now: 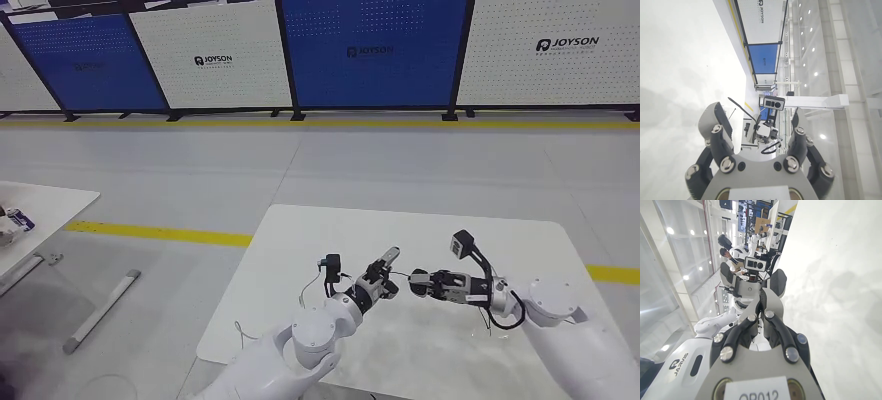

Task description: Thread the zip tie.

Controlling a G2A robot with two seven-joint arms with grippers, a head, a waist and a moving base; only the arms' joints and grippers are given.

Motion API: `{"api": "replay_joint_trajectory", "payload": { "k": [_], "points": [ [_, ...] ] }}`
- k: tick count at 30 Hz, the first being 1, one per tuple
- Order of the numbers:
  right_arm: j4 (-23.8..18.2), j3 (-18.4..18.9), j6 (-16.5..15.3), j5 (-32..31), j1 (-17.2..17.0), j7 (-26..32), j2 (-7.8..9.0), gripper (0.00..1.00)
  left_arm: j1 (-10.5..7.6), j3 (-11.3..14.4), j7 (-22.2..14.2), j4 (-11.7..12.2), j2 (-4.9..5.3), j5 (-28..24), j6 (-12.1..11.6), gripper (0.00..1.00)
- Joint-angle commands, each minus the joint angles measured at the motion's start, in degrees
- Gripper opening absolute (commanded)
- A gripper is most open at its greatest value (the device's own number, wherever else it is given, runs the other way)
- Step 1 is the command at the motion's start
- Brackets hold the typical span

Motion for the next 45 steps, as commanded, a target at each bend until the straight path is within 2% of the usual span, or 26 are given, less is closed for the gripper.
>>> {"api": "replay_joint_trajectory", "payload": {
  "k": [1, 4, 6, 16, 22, 28, 32, 33, 34, 35, 38, 45],
  "points": [
    [-0.6, 0.6, -0.1, 0.8, -0.5, 1.4, 0.12, 0.0, 0.02, -0.5, -1.1, 0.5, -0.04, -0.1, -1.0, 1.0],
    [-0.5, 1.6, 0.0, 0.9, -1.0, 3.1, 0.4, 0.0, -0.1, -1.1, -4.2, 1.7, 0.06, 1.5, -2.3, 1.0],
    [-0.1, 1.9, 1.9, 0.8, -0.9, 4.3, 0.53, 0.0, -0.73, -1.4, -9.2, 3.6, 0.42, 4.0, -2.1, 1.0],
    [-0.1, 2.1, 2.2, 0.7, -0.8, 4.2, 0.54, 0.0, -0.68, -1.6, -9.2, 3.7, 0.44, 4.4, -2.6, 1.0],
    [-0.1, 2.1, 2.2, 0.7, -0.8, 4.2, 0.54, 0.0, 0.65, -2.5, -9.6, 2.8, 0.16, 3.2, -6.5, 1.0],
    [-0.1, 2.1, 2.2, 0.7, -0.8, 4.2, 0.54, 0.0, 0.73, -2.6, -9.7, 2.8, 0.17, 3.0, -6.5, 1.0],
    [-0.1, 2.1, 2.2, 0.7, -0.8, 4.2, 0.54, 0.0, 1.22, -2.2, -9.9, 3.2, -0.02, 5.2, -8.0, 1.0],
    [-0.1, 2.1, 2.2, 0.7, -0.8, 4.2, 0.54, 0.0, 1.27, -2.2, -10.1, 3.4, -0.1, 5.2, -8.3, 0.89],
    [-0.1, 2.1, 2.2, 0.7, -0.8, 4.2, 0.54, 0.0, 1.29, -2.2, -10.2, 3.6, -0.16, 5.3, -8.4, 0.47],
    [-0.1, 2.1, 2.2, 0.7, -0.8, 4.2, 0.54, 0.0, 1.31, -2.1, -10.4, 3.7, -0.22, 5.3, -8.5, 0.24],
    [-0.1, 2.1, 2.2, 0.7, -0.8, 4.2, 0.54, 0.0, 1.49, -2.4, -11.1, 4.1, -0.31, 5.2, -8.6, 0.0],
    [-0.1, 2.1, 2.2, 0.7, -0.8, 4.2, 0.54, 0.0, 2.8, -3.5, -12.3, 3.9, -0.22, 6.4, -8.9, 0.0]
  ]
}}
